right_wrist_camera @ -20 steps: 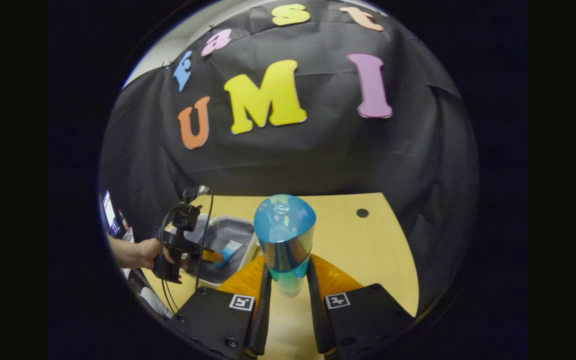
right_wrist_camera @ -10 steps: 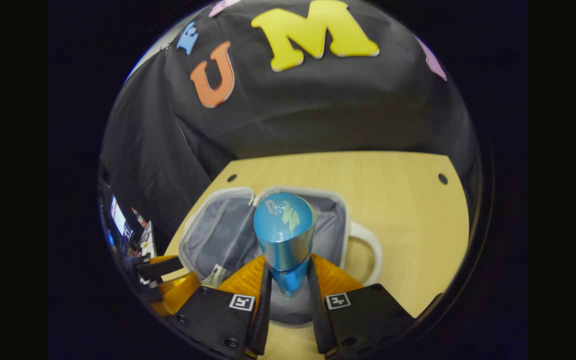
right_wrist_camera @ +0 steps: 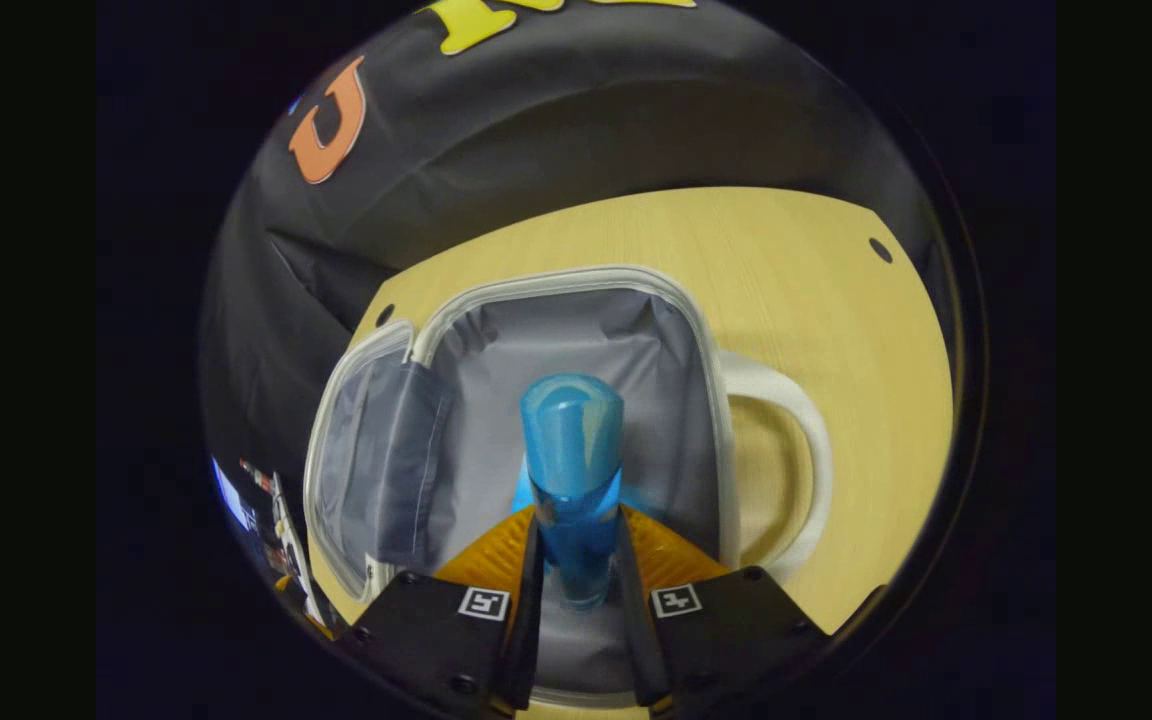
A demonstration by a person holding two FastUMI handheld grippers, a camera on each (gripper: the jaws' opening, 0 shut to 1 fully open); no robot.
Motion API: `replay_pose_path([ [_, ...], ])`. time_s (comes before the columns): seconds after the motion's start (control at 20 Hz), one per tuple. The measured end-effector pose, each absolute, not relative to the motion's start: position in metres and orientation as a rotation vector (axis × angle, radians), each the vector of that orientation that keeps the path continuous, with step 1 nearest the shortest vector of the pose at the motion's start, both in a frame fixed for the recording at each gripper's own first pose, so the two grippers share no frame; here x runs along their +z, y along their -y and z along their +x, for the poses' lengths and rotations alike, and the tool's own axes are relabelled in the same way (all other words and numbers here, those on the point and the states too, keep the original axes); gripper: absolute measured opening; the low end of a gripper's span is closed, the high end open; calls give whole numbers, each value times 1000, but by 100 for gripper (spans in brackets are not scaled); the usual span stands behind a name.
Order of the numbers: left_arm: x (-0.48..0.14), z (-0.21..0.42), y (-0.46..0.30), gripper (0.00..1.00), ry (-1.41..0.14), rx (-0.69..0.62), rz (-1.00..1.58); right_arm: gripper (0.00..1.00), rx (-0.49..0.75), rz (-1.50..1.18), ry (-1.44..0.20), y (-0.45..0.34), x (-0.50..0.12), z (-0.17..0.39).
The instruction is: First open the suitcase, pack the skin care products into it, and then close the suitcase.
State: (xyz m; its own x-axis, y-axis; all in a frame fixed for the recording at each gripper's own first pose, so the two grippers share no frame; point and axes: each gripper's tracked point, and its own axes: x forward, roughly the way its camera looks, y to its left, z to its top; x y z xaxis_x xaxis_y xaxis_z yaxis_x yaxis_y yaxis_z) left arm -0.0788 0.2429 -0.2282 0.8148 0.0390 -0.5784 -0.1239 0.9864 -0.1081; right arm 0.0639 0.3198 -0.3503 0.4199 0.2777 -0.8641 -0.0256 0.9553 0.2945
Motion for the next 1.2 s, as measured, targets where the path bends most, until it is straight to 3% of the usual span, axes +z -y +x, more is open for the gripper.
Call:
replay_pose_path([
  [0.35, -208, -61, -253, 98, -568, 103, -191, 35, 80, 276, -1233, -323, -371, 70],
  [0.45, -204, -60, -256, 98, -556, 106, -202, 32, 78, 263, -1234, -322, -372, 69],
  [0.65, -200, -58, -258, 97, -547, 110, -234, 39, 87, 231, -1241, -325, -370, 66],
  [0.7, -199, -57, -260, 97, -545, 113, -236, 36, 87, 233, -1230, -325, -366, 66],
  [0.8, -199, -56, -266, 97, -532, 116, -234, 45, 102, 221, -1197, -324, -356, 66],
  [0.85, -196, -55, -270, 97, -524, 116, -234, 44, 121, 211, -1176, -324, -348, 64],
  [0.9, -191, -56, -273, 97, -509, 118, -232, 56, 143, 195, -1150, -322, -338, 63],
  [1.05, -178, -55, -295, 97, -461, 144, -209, 65, 217, 139, -1033, -314, -300, 56],
  [1.2, -169, -52, -332, 97, -398, 178, -213, 80, 328, 50, -894, -305, -255, 38],
])
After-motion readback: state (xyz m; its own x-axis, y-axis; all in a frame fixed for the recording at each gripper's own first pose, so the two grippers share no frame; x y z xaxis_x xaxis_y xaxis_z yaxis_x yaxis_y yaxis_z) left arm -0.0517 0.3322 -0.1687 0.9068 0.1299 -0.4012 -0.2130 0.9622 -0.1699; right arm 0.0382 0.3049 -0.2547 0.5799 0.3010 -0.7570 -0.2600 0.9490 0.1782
